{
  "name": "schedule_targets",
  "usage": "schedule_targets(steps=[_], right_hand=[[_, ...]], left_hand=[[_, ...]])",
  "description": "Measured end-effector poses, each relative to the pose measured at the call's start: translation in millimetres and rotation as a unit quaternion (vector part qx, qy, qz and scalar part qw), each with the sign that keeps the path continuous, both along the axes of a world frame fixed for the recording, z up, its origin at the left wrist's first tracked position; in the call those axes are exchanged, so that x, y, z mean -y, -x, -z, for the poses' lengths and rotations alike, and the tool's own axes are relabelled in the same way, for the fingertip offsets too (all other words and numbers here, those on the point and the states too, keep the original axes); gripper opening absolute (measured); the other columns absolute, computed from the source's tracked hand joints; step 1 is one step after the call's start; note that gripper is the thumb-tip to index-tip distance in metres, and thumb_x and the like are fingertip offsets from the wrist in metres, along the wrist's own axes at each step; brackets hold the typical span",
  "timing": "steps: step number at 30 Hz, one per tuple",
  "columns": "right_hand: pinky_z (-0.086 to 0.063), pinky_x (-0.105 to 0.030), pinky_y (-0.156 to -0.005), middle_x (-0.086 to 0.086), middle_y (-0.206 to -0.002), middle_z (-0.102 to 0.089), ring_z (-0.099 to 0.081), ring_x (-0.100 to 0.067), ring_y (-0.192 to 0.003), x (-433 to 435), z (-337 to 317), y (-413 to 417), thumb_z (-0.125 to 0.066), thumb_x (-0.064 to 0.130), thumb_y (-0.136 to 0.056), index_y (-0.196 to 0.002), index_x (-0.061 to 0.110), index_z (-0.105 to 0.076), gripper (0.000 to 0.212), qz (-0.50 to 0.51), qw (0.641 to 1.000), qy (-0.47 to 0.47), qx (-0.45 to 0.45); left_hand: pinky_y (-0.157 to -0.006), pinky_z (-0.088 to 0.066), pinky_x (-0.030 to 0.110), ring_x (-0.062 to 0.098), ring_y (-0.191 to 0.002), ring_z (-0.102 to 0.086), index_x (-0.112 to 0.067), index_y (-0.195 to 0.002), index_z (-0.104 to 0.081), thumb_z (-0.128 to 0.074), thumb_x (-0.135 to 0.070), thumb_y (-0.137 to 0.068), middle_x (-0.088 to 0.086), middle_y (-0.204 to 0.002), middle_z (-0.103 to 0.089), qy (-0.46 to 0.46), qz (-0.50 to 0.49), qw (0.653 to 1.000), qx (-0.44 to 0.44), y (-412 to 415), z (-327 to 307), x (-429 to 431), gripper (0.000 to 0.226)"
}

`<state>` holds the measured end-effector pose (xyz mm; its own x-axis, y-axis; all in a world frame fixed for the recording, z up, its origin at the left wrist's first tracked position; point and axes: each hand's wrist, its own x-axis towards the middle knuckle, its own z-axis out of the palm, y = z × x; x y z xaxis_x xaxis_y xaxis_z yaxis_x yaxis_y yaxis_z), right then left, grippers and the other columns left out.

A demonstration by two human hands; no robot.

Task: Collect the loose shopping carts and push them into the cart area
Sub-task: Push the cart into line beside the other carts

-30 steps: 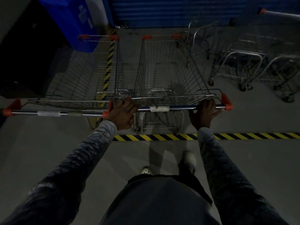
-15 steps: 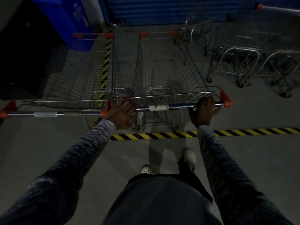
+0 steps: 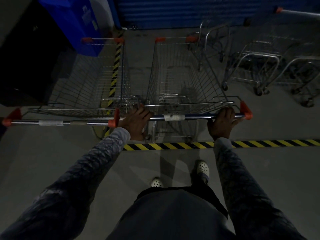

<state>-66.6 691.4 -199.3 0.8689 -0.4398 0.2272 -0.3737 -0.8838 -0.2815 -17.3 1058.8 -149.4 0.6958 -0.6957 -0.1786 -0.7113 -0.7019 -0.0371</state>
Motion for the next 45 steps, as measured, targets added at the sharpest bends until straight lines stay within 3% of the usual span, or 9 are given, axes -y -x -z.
schedule_targets(steps=[4,13,17,21,24,28,32,35,45], right_hand=[[-0.003,-0.078,-0.109,-0.020,-0.116,-0.055,-0.048,-0.040,-0.124,20,1,-5,-0.077,0.025,-0.072,-0.104,0.001,-0.058,0.044,-0.002,1.000,0.004,-0.010],[-0.002,-0.076,-0.110,-0.018,-0.116,-0.055,-0.047,-0.039,-0.124,11,2,1,-0.076,0.028,-0.075,-0.105,0.003,-0.058,0.043,0.006,0.999,0.020,-0.033],[-0.004,-0.077,-0.110,-0.020,-0.120,-0.053,-0.044,-0.039,-0.126,10,0,0,-0.075,0.027,-0.076,-0.107,0.003,-0.057,0.043,0.021,0.999,0.013,-0.047],[-0.014,-0.078,-0.109,-0.021,-0.117,-0.052,-0.043,-0.038,-0.124,19,5,-10,-0.074,0.032,-0.076,-0.106,0.002,-0.058,0.045,0.011,0.997,0.015,-0.079],[-0.008,-0.079,-0.109,-0.024,-0.119,-0.052,-0.043,-0.041,-0.125,18,2,-16,-0.074,0.029,-0.077,-0.108,-0.002,-0.057,0.046,0.023,0.997,-0.006,-0.071],[-0.010,-0.081,-0.107,-0.024,-0.121,-0.052,-0.043,-0.041,-0.126,3,-6,-12,-0.074,0.027,-0.077,-0.109,-0.002,-0.058,0.046,0.017,0.998,-0.017,-0.065],[-0.001,-0.079,-0.108,-0.020,-0.133,-0.047,-0.036,-0.039,-0.132,-13,-14,-20,-0.070,0.029,-0.082,-0.121,0.001,-0.056,0.049,0.024,0.994,-0.024,-0.102],[-0.002,-0.080,-0.108,-0.020,-0.134,-0.046,-0.035,-0.038,-0.134,-17,-17,-33,-0.066,0.033,-0.085,-0.122,0.002,-0.055,0.050,0.016,0.991,-0.010,-0.130],[-0.007,-0.074,-0.114,-0.018,-0.134,-0.045,-0.035,-0.034,-0.134,26,-23,-72,-0.061,0.037,-0.092,-0.120,0.005,-0.057,0.043,0.015,0.987,-0.020,-0.158]], left_hand=[[-0.099,-0.037,0.048,0.042,-0.122,-0.050,-0.005,-0.132,-0.057,-0.080,-0.041,-0.058,0.014,-0.123,-0.059,0.025,-0.003,1.000,0.006,1,4,16,0.085],[-0.097,-0.047,0.057,0.045,-0.142,-0.034,-0.006,-0.134,-0.050,-0.083,-0.038,-0.061,0.017,-0.134,-0.053,0.055,-0.068,0.996,-0.035,9,9,12,0.087],[-0.101,-0.045,0.058,0.046,-0.138,-0.036,0.000,-0.133,-0.053,-0.082,-0.033,-0.063,0.022,-0.137,-0.050,0.060,-0.075,0.995,-0.042,1,3,15,0.083],[-0.106,-0.042,0.055,0.044,-0.139,-0.034,0.000,-0.138,-0.048,-0.070,-0.034,-0.075,0.022,-0.141,-0.046,0.037,-0.077,0.996,-0.041,-9,3,22,0.075],[-0.110,-0.038,0.052,0.044,-0.142,-0.032,0.003,-0.141,-0.047,-0.058,-0.030,-0.086,0.025,-0.146,-0.044,0.044,-0.098,0.994,-0.030,-10,5,26,0.065],[-0.107,-0.043,0.053,0.047,-0.135,-0.042,0.012,-0.130,-0.054,-0.041,-0.035,-0.082,0.031,-0.139,-0.050,0.070,-0.110,0.991,-0.005,-9,13,21,0.068],[-0.101,-0.045,0.056,0.047,-0.131,-0.044,0.010,-0.134,-0.051,-0.056,-0.032,-0.078,0.029,-0.141,-0.047,0.053,-0.135,0.989,0.001,-19,20,12,0.071],[-0.110,-0.035,0.052,0.041,-0.141,-0.032,0.004,-0.146,-0.040,-0.070,-0.034,-0.075,0.023,-0.152,-0.036,-0.002,-0.180,0.984,-0.010,-26,11,17,0.086],[-0.105,-0.036,0.050,0.042,-0.129,-0.040,0.004,-0.136,-0.046,-0.065,-0.034,-0.082,0.024,-0.140,-0.044,0.047,-0.192,0.980,0.011,-53,8,61,0.069]])
